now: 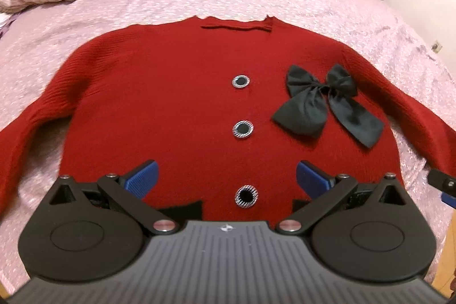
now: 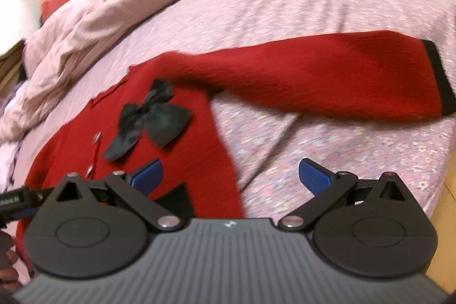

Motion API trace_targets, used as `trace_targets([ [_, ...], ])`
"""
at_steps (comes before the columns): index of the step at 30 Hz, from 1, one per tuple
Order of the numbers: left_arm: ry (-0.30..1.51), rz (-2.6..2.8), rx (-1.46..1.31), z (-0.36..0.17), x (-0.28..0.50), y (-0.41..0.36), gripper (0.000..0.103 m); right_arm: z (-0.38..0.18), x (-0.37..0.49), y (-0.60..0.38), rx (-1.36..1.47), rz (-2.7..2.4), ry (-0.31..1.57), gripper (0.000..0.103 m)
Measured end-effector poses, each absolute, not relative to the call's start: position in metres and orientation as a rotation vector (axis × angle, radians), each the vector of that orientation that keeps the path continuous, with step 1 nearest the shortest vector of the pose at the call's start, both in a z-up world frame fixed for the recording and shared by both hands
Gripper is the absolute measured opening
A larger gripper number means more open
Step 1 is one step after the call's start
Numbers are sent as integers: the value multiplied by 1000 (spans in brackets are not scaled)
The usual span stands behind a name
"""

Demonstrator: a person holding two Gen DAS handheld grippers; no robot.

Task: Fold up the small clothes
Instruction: 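Reach the right tool to the black-cuffed sleeve and grasp the cuff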

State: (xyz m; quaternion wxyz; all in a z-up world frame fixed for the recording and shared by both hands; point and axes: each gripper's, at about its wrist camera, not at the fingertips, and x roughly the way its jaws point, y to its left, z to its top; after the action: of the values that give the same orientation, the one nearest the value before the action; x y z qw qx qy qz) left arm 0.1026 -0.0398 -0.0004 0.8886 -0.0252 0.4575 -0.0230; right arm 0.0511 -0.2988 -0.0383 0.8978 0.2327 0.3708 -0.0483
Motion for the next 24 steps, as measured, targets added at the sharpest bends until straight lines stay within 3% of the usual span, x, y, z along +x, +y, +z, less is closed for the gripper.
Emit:
trace_targets([
  [24, 1033, -46, -5, -62, 156, -72, 103, -96, 58, -414, 702, -386, 729, 103],
])
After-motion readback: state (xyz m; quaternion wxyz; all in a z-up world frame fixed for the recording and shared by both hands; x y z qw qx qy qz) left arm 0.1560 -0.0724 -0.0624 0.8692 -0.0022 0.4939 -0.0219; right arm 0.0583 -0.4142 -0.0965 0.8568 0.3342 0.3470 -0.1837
